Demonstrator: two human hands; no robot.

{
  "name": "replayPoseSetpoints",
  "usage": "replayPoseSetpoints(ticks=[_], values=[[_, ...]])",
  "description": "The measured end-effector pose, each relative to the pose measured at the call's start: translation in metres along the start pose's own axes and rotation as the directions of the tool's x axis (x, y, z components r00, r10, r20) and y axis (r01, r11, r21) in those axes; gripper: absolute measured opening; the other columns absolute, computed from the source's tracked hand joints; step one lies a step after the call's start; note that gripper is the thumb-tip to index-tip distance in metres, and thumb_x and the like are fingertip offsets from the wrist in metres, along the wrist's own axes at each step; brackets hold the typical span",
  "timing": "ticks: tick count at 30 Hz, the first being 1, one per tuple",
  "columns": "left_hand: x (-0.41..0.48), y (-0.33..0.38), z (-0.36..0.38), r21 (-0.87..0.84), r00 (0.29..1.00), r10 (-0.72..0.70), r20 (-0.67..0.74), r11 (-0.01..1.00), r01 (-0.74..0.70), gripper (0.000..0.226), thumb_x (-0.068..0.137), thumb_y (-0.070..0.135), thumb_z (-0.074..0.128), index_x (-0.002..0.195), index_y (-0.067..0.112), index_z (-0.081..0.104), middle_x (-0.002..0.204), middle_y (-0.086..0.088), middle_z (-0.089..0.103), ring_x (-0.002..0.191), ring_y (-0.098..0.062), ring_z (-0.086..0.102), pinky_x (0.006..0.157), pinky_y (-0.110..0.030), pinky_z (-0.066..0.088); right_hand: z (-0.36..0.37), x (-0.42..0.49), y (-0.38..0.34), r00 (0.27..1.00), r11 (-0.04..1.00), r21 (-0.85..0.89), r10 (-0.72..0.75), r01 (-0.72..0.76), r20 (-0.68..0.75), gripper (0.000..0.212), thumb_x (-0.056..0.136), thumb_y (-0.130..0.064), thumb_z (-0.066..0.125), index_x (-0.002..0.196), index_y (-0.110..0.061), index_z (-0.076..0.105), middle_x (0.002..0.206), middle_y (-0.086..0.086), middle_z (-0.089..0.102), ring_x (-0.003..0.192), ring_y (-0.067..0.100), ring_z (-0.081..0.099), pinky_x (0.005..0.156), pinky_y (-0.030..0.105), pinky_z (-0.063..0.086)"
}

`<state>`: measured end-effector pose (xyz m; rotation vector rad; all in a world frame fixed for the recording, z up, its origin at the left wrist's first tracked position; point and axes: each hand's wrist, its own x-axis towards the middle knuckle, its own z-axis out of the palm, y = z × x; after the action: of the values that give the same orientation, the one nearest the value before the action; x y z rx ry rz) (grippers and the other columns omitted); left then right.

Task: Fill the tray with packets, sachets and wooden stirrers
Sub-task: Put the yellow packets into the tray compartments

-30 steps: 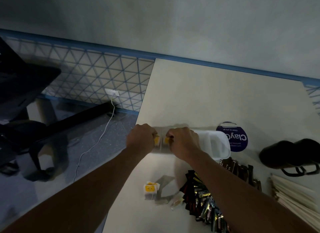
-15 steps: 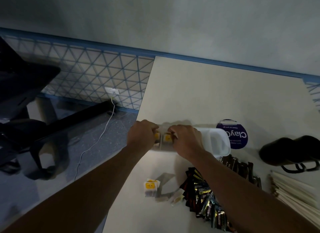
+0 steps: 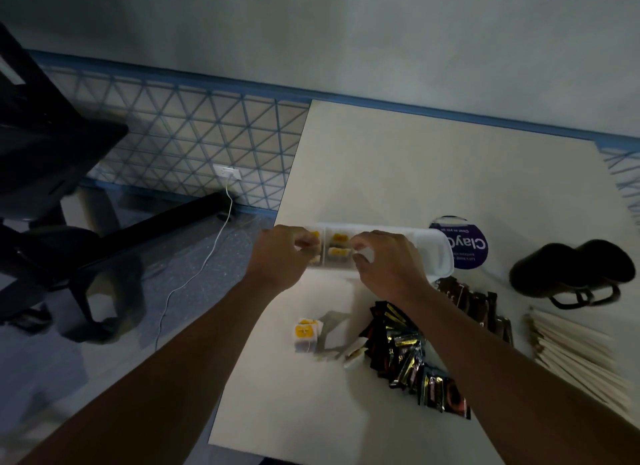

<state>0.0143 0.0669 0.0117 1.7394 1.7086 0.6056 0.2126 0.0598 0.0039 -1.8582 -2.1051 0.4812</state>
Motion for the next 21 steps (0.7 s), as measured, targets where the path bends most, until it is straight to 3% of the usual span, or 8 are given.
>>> replayPoseSetpoints(ticks=[3,6,9,13,18,21], values=[[-0.018,-0.002,0.001,0.016,0.993,-0.044,0.109,0.999,0.042,0.02,0.083,0.028,0.073,0.102,0.02,0.076,0.1,0.002,0.074,0.093,-0.012,0.066,0.078,-0.019,0.044,-0.004,-0.02,0.004,0.997,0.997,0.077,-0.032,0.026,0.075,0.022,0.084,-0.023,0.067,0.104,-0.03,0.073,0.103,-0.015,0.074,0.081,0.004,0.062,0.079,0.027,0.051],[-0.034,-0.007,0.003,0.022,0.965,-0.118,0.234,0.993,0.116,0.027,0.083,0.033,0.074,0.106,0.019,0.074,0.106,-0.001,0.072,0.097,-0.013,0.064,0.079,-0.02,0.042,-0.006,-0.041,0.008,0.969,0.988,0.152,-0.059,0.022,0.239,0.029,0.08,-0.016,0.066,0.104,-0.031,0.073,0.098,-0.019,0.072,0.064,-0.011,0.051,0.077,0.022,0.049],[-0.047,-0.013,0.007,0.053,0.94,-0.135,0.313,0.991,0.125,0.034,0.083,0.036,0.074,0.111,0.017,0.072,0.11,-0.002,0.072,0.104,-0.015,0.065,0.081,-0.02,0.043,-0.005,-0.06,0.013,0.92,0.991,0.135,-0.033,-0.021,0.39,0.035,0.076,-0.016,0.062,0.104,-0.035,0.072,0.097,-0.017,0.066,0.073,-0.007,0.05,0.077,0.024,0.05],[-0.062,-0.02,0.01,0.066,0.9,-0.138,0.413,0.99,0.122,0.043,0.082,0.031,0.076,0.12,0.014,0.067,0.116,-0.003,0.07,0.105,-0.017,0.064,0.081,-0.02,0.043,-0.002,-0.08,0.015,0.857,0.993,0.113,-0.046,-0.014,0.513,0.043,0.07,-0.019,0.064,0.109,-0.037,0.069,0.096,-0.022,0.061,0.072,-0.009,0.049,0.069,0.018,0.041],[-0.077,-0.025,0.019,0.135,0.904,-0.106,0.415,0.989,0.054,0.048,0.08,0.026,0.078,0.124,0.014,0.065,0.123,-0.005,0.067,0.108,-0.022,0.064,0.089,-0.025,0.047,0.015,-0.097,0.011,0.856,0.998,0.055,-0.04,0.014,0.515,0.053,0.065,-0.038,0.065,0.119,-0.036,0.065,0.116,-0.013,0.064,0.102,0.008,0.059,0.088,0.031,0.051],[-0.082,-0.028,0.027,0.17,0.92,-0.081,0.384,0.985,0.015,0.043,0.079,0.023,0.079,0.119,0.015,0.068,0.118,-0.006,0.069,0.105,-0.025,0.065,0.088,-0.026,0.049,0.026,-0.102,0.007,0.886,0.996,0.08,-0.065,0.032,0.459,0.044,0.074,-0.034,0.076,0.117,-0.025,0.069,0.111,-0.006,0.07,0.099,0.013,0.064,0.084,0.029,0.053]])
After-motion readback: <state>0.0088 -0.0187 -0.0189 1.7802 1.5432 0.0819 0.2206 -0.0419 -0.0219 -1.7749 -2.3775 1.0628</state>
